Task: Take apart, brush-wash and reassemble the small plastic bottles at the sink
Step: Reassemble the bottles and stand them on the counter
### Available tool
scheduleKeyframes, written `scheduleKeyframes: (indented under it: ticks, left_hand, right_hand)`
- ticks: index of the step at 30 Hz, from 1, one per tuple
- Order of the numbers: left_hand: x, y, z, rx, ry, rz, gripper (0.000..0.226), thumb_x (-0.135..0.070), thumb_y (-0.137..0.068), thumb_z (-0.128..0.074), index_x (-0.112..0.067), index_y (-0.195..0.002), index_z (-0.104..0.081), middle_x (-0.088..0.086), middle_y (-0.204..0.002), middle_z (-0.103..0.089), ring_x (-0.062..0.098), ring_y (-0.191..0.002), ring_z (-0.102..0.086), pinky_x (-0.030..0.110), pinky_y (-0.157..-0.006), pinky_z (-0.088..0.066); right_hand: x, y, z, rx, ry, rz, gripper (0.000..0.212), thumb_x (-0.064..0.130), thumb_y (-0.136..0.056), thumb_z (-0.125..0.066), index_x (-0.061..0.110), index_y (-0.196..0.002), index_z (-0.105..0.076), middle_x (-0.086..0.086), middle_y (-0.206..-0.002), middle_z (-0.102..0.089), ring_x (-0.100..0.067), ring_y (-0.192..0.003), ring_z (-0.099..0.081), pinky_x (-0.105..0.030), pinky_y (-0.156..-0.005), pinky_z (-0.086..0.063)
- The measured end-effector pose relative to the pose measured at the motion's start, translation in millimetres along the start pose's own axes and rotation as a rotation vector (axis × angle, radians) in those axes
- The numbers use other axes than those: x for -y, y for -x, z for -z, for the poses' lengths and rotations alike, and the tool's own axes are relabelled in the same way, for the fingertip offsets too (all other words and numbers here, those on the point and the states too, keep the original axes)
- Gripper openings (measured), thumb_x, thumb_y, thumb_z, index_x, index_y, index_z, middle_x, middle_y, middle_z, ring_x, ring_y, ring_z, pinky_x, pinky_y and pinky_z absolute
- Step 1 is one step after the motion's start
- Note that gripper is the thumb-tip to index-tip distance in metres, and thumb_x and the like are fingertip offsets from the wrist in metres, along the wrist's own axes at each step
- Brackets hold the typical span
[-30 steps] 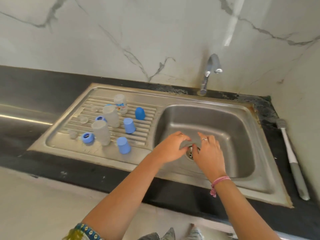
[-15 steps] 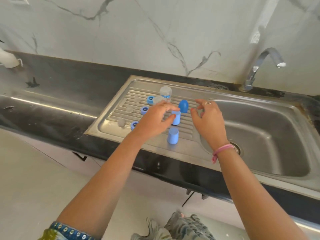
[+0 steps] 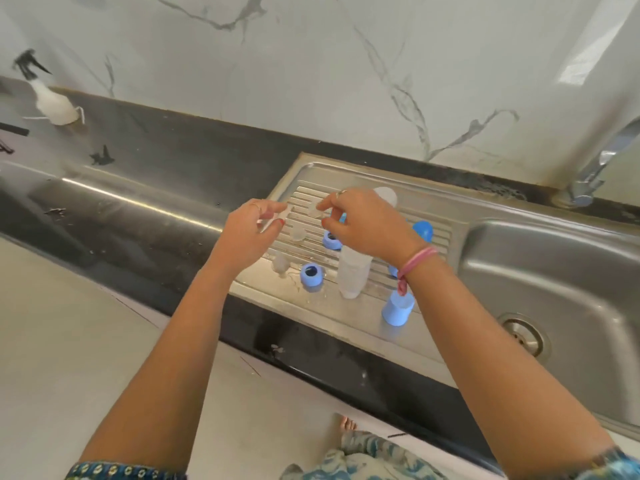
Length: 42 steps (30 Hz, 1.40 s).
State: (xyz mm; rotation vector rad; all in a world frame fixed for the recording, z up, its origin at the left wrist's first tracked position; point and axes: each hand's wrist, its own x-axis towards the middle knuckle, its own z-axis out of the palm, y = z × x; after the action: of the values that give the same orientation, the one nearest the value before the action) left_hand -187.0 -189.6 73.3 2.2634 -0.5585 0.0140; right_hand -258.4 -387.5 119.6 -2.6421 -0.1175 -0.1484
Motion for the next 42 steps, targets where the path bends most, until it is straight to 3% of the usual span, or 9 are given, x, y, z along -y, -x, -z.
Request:
scheduleKeyframes:
  ticks: [12, 16, 21, 25, 28, 30, 33, 37, 42]
  left_hand:
    - [62, -20, 1, 0.041, 0.015, 0.168, 0.028, -0.017, -0.095, -0.058, -0.02, -0.123, -0.06, -0.005, -0.122, -0.061, 0.008, -0.107, -0.055, 0.019, -0.086, -0.042]
    - [73, -31, 4, 0.044, 0.02, 0.177, 0.03, -0.018, -0.095, -0.057, -0.02, -0.125, -0.059, -0.003, -0.121, -0.061, 0.012, -0.109, -0.058, 0.03, -0.09, -0.049]
    - [82, -47, 3, 0.069, 0.033, 0.14, 0.034, -0.016, -0.095, -0.055, -0.017, -0.129, -0.057, -0.003, -0.123, -0.058, 0.012, -0.108, -0.057, 0.025, -0.091, -0.046]
    - [84, -53, -3, 0.079, -0.009, 0.095, 0.031, -0.003, -0.094, -0.047, -0.012, -0.122, -0.057, -0.005, -0.115, -0.051, 0.01, -0.095, -0.055, 0.022, -0.085, -0.045]
    - [85, -50, -23, 0.261, -0.033, -0.009, 0.022, -0.003, -0.091, -0.05, -0.015, -0.107, -0.061, -0.002, -0.108, -0.055, 0.011, -0.091, -0.056, 0.03, -0.089, -0.049]
    - [83, -45, -42, 0.46, -0.06, -0.12, 0.019, -0.015, -0.091, -0.058, -0.017, -0.109, -0.062, -0.004, -0.108, -0.056, 0.012, -0.097, -0.056, 0.035, -0.092, -0.048]
    - [73, -36, -59, 0.675, -0.112, -0.206, 0.053, -0.042, -0.087, -0.065, -0.02, -0.134, -0.053, -0.005, -0.126, -0.052, 0.014, -0.12, -0.047, 0.029, -0.103, -0.038]
    - [74, -36, -73, 0.696, -0.298, -0.345, 0.064, -0.052, -0.081, -0.068, -0.021, -0.135, -0.052, -0.003, -0.129, -0.052, 0.019, -0.119, -0.044, 0.031, -0.099, -0.038]
    - [72, -46, -64, 0.596, -0.046, -0.269, 0.051, -0.044, -0.081, -0.071, -0.026, -0.128, -0.059, -0.006, -0.112, -0.056, 0.01, -0.106, -0.053, 0.024, -0.092, -0.043]
  right_hand:
    - [29, -61, -120, 0.284, 0.176, -0.073, 0.036, 0.009, -0.095, -0.05, 0.009, -0.131, -0.053, -0.015, -0.126, -0.055, -0.031, -0.112, -0.059, -0.036, -0.087, -0.048]
    - [23, -75, -141, 0.335, 0.211, -0.092, 0.032, 0.006, -0.094, -0.051, 0.008, -0.124, -0.061, -0.015, -0.119, -0.062, -0.032, -0.107, -0.062, -0.038, -0.087, -0.052]
    - [18, -83, -141, 0.357, 0.159, -0.157, 0.026, 0.001, -0.092, -0.052, 0.004, -0.113, -0.066, -0.017, -0.108, -0.066, -0.033, -0.1, -0.064, -0.036, -0.081, -0.052]
    - [18, -88, -106, 0.186, 0.06, -0.319, 0.03, 0.003, -0.089, -0.049, 0.01, -0.11, -0.07, -0.01, -0.107, -0.069, -0.029, -0.099, -0.065, -0.037, -0.085, -0.054]
    - [20, -79, -63, -0.082, -0.127, -0.433, 0.032, 0.009, -0.091, -0.047, 0.015, -0.115, -0.068, -0.004, -0.104, -0.07, -0.022, -0.091, -0.066, -0.029, -0.082, -0.051]
    - [19, -74, -45, -0.228, -0.262, -0.478, 0.027, 0.01, -0.092, -0.048, 0.015, -0.11, -0.068, 0.0, -0.091, -0.067, -0.023, -0.075, -0.065, -0.026, -0.073, -0.048]
    - [20, -69, -37, -0.327, -0.524, -0.545, 0.023, 0.012, -0.096, -0.047, 0.023, -0.104, -0.066, 0.0, -0.094, -0.062, -0.031, -0.087, -0.066, -0.039, -0.08, -0.056]
    - [31, -63, -39, -0.362, -0.93, -0.606, 0.026, 0.013, -0.101, -0.042, 0.025, -0.112, -0.063, -0.005, -0.106, -0.06, -0.021, -0.086, -0.071, -0.041, -0.073, -0.061]
    - [40, -57, -46, -0.435, -0.865, -0.608, 0.017, 0.014, -0.095, -0.059, 0.018, -0.111, -0.061, -0.005, -0.097, -0.063, -0.015, -0.079, -0.068, -0.022, -0.064, -0.057]
